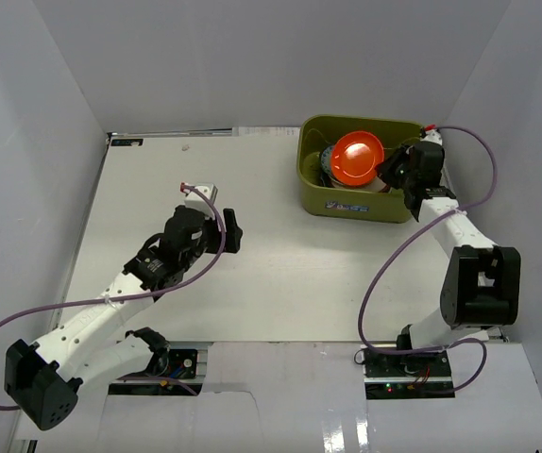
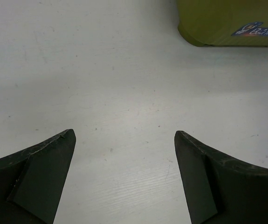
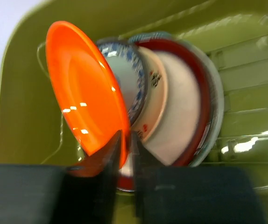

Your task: Place the plates into the plastic bin on the countertop

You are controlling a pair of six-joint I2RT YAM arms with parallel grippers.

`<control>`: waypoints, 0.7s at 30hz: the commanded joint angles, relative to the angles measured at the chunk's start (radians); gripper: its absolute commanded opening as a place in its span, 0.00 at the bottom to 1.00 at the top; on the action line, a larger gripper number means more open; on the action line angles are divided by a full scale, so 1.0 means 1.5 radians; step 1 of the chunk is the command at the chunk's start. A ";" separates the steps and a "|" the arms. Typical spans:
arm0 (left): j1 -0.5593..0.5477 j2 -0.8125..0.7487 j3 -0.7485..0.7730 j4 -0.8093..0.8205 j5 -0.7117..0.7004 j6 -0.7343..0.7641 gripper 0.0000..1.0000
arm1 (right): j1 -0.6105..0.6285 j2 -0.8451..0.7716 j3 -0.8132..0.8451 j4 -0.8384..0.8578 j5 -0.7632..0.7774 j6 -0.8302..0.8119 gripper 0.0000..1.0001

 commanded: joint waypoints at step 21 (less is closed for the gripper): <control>-0.001 -0.119 0.074 0.033 0.081 -0.053 0.98 | 0.047 -0.616 -0.312 -0.079 -0.198 -0.027 0.90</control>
